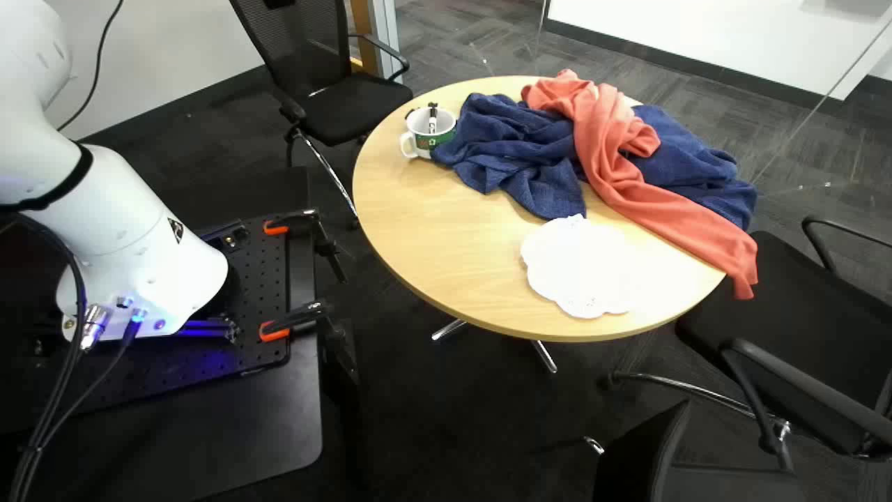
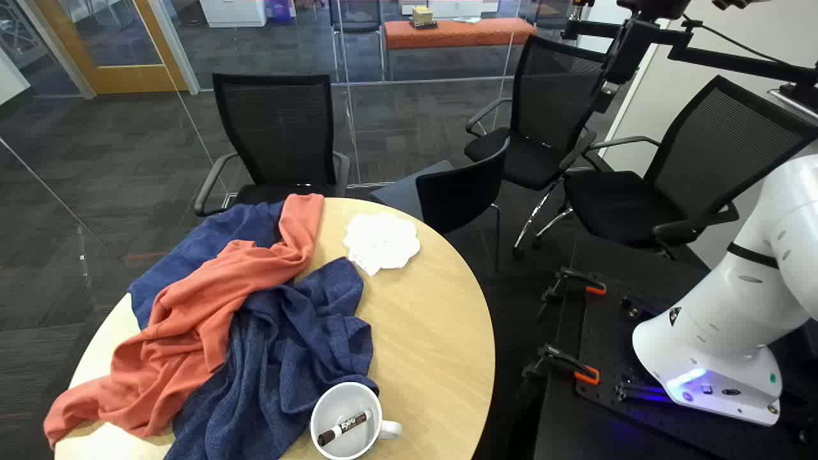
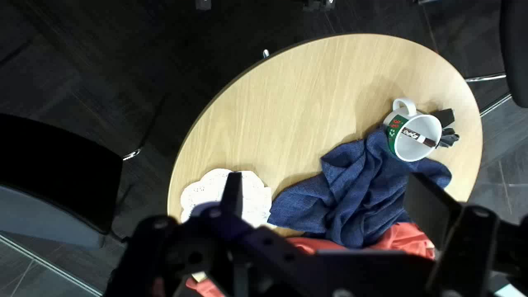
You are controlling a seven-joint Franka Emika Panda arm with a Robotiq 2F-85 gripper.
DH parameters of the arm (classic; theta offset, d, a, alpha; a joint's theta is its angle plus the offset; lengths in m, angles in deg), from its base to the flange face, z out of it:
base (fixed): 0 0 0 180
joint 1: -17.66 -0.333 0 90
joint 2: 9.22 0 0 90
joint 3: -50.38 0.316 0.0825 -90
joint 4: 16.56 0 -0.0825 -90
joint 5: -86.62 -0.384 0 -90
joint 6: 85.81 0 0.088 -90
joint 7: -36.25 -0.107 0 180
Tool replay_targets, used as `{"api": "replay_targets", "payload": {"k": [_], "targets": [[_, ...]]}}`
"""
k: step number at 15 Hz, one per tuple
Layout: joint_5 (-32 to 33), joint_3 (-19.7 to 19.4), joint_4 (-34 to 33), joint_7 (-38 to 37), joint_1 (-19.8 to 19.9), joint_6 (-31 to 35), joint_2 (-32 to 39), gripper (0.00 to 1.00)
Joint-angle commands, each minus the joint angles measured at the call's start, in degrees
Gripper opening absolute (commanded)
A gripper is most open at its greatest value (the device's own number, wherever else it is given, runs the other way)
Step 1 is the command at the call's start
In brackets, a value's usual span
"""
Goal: Remove the black marker from the white and green mug and put it on the table
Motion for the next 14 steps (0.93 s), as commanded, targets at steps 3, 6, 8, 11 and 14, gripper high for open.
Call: {"api": "replay_targets", "payload": {"k": [3,6,8,11,14], "targets": [[-0.68,0.71,-0.16,0.72,1.10,-0.15,0.32,1.00],[-0.68,0.71,-0.16,0.72,1.10,-0.15,0.32,1.00],[-0.68,0.71,-0.16,0.72,1.10,-0.15,0.32,1.00],[-0.99,1.78,0.46,0.68,0.30,1.13,0.38,1.00],[-1.82,3.73,1.74,1.02,-1.42,2.87,0.18,1.00]]}}
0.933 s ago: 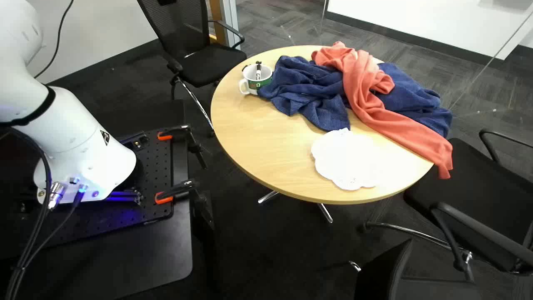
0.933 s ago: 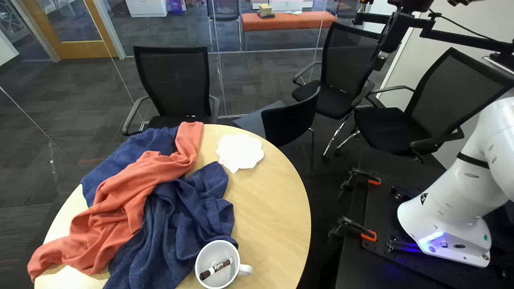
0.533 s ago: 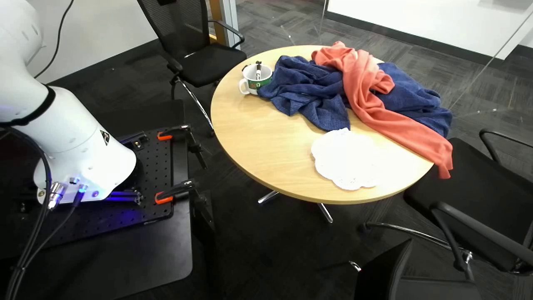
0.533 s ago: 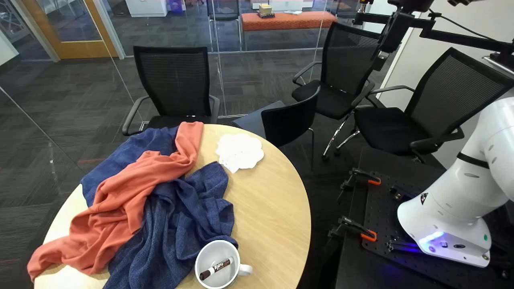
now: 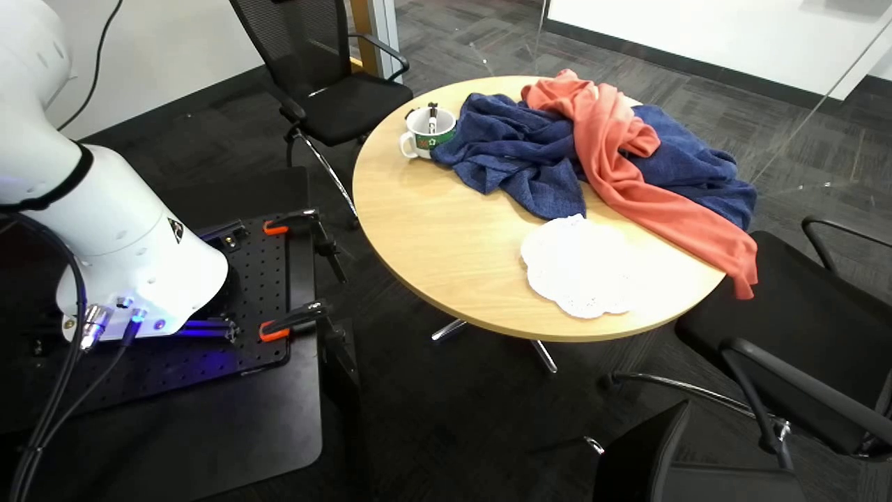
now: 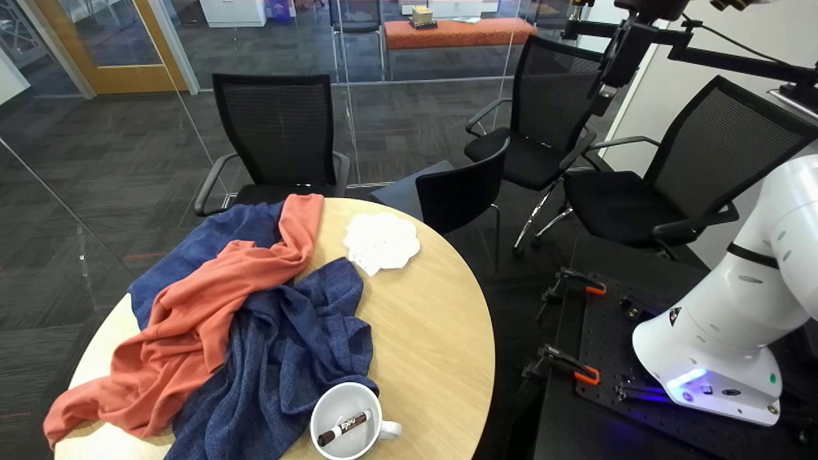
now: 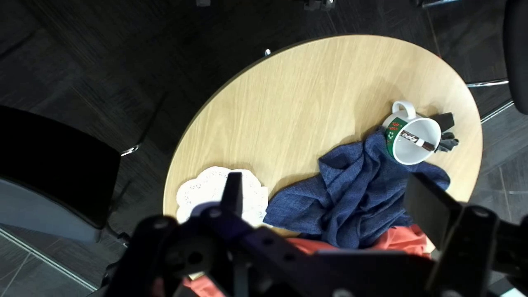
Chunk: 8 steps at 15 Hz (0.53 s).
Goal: Remove the black marker from the white and green mug and put it on the table
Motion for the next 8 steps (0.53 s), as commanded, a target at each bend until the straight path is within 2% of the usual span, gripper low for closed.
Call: {"api": "replay_targets", "payload": {"k": [1,8], "targets": [[-1.92,3.20,2.38,1.16,-1.76,3.35,0.08,1.00],[-5.07,9.34,9.31,3.31,-9.22,12.61,1.49,1.00]]}}
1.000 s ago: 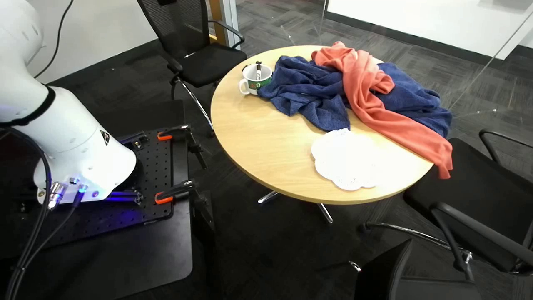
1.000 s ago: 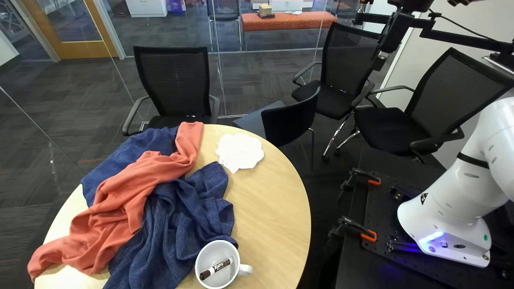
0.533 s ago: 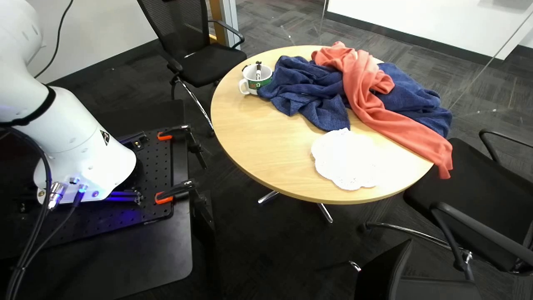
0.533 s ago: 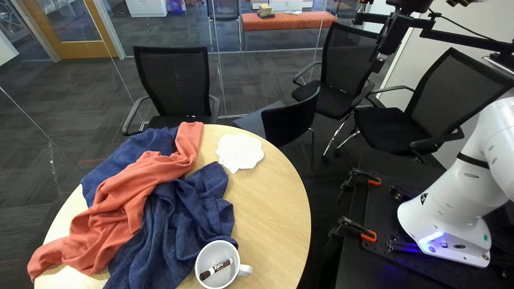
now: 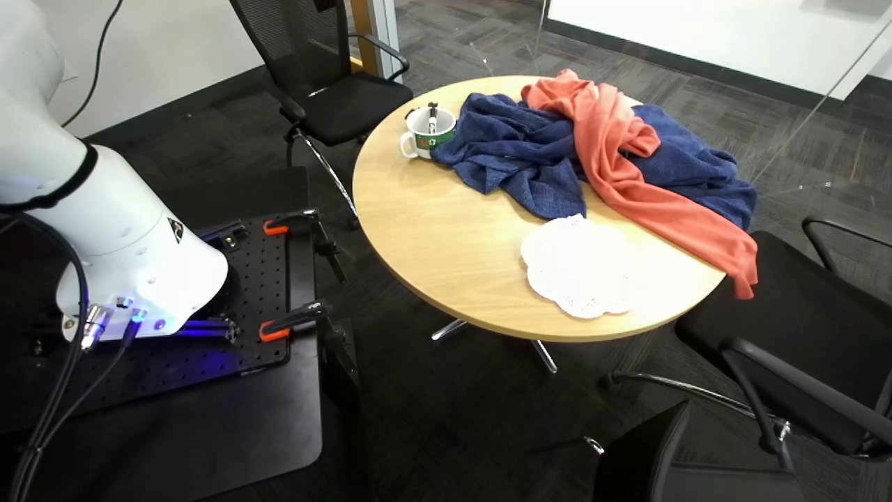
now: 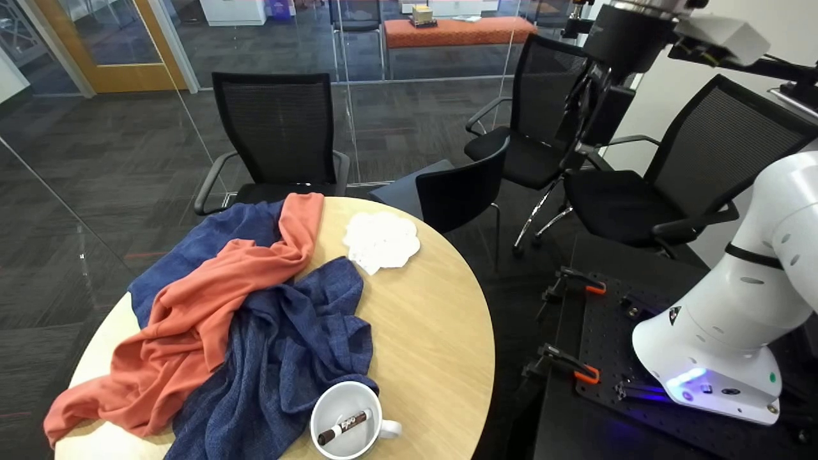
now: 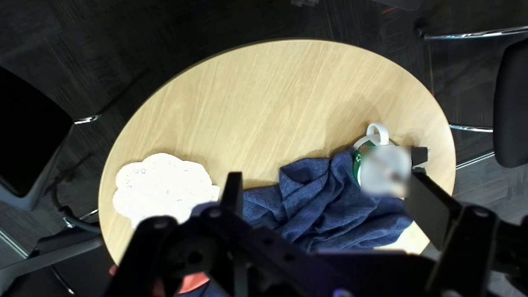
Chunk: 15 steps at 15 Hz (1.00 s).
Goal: Remove the black marker from the white and green mug and put it on the table
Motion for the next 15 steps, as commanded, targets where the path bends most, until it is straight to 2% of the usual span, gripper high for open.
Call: {"api": "replay_targets", "payload": {"k": [1,7,8,15], "targets": [[-2.43,2.26,3.73,2.83,-4.14,6.26,1.35,1.00],[-6.01,4.39,9.05,6.98,-12.23,17.77,3.84,1.00],[-4.41,4.48,7.97,4.82,-10.37,14.80,2.81,1.00],[-4.56,4.57,8.17,4.69,-10.76,15.22,3.09,1.00]]}}
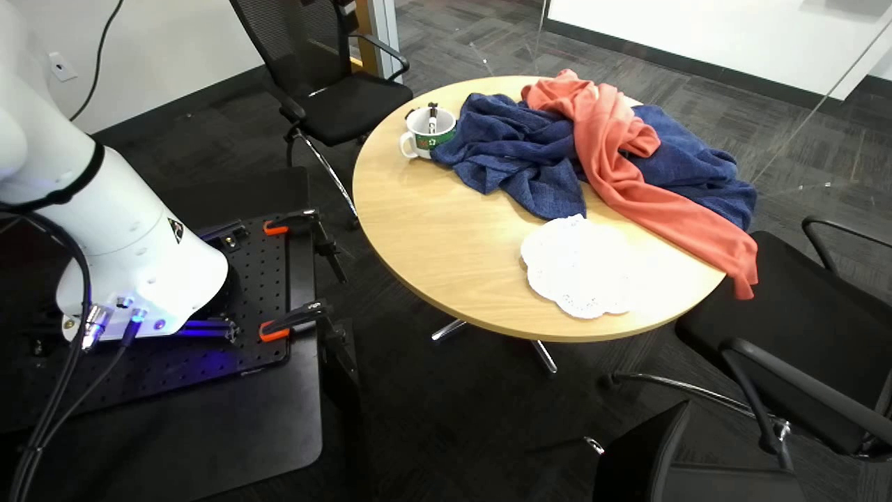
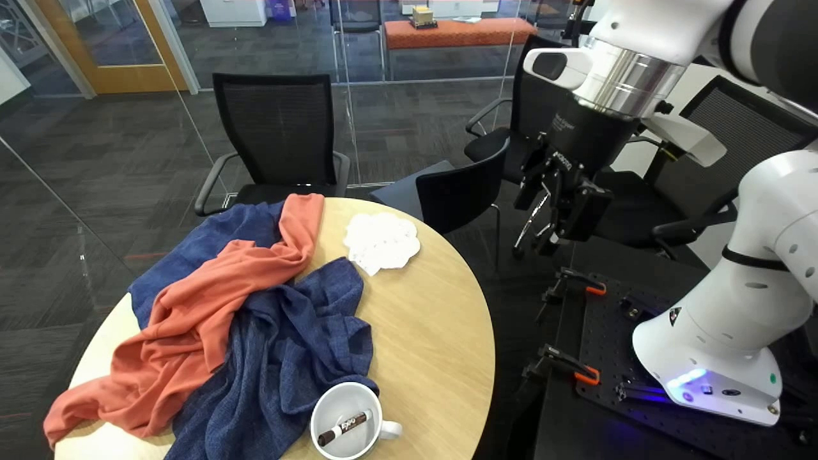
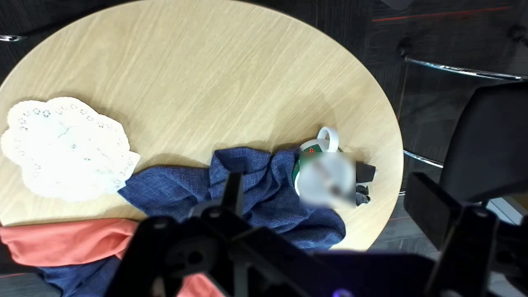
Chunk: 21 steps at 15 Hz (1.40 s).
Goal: Remove the black marker from the white and green mug and put it on the table
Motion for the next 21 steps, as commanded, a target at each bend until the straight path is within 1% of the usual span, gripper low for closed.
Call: {"api": "replay_targets", "payload": {"k": [1,6,9,15,18,21], "targets": [[-0.03,0.47,-0.16,0.83,0.21,2.13,0.71,1.00],[-0.93,0.05,-0.06,4.57,-3.25,11.85,4.60,1.00],[-1.28,-0.13,0.01,7.35,-6.61,18.11,8.51,1.00],[-1.79,-0.23,-0.96,11.42,-13.60,30.75,19.84,1.00],[-2.23,-0.60,-1.72,12.37,-16.10,37.39,26.25,1.00],[-3.10,-1.01,-2.98,12.87,-17.94,42.28,32.12,1.00]]}}
